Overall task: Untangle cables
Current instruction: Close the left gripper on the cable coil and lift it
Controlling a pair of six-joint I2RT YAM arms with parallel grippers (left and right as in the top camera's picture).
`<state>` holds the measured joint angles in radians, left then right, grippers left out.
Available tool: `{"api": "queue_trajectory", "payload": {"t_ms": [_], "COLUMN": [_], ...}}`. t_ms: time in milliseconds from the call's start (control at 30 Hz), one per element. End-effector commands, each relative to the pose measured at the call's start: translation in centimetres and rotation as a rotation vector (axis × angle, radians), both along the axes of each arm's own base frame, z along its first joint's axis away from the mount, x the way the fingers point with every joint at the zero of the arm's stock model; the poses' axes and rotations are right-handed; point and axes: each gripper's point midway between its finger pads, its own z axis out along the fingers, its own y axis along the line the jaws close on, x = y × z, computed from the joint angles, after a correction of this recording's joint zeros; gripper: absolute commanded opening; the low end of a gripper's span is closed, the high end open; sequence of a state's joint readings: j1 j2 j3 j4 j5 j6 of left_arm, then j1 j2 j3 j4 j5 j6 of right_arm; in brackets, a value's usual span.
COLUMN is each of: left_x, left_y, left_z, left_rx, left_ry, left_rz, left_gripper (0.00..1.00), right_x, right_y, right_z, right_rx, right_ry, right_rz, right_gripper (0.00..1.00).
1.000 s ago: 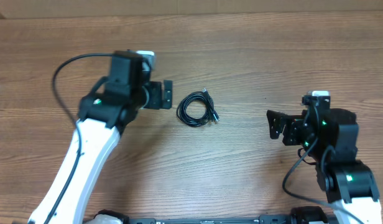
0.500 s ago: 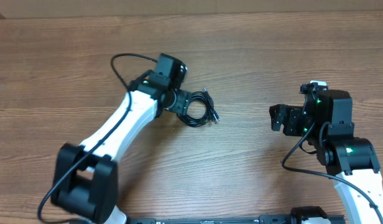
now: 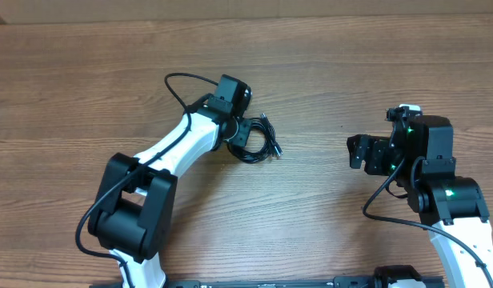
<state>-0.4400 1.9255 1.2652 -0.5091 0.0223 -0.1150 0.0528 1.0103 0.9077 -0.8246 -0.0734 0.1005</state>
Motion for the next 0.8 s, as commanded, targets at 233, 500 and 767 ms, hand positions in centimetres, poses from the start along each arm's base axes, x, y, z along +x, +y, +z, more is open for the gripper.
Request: {"api": "queue_trajectory", "payload": {"t_ms": [233,500,767], "left_x": [0.0,-0.3,-0.6], "left_y": [-1.5,-0.5,-4.6], "left_z": [-1.9,-1.8,9.0], "left_rx": [0.021,0.069,-0.179], "left_ry": [0.011,0.018,-0.013], "left_rz": [-0.013,0.004,-0.087], "left_gripper": [0.38,0.04,0.04], "right_x": [0.5,0.5,0.9], "right_y": [-0.2,-0.2,2.3], "right_z": [1.1,1.1,2.2], "right_rx": [-0.002,-0.003,0.104], "right_ry": [-0.028,-0.028,-0.072], "right_rz": [-0.011,-0.011,0.089], "right_gripper": [0.96,0.96,0.98]}}
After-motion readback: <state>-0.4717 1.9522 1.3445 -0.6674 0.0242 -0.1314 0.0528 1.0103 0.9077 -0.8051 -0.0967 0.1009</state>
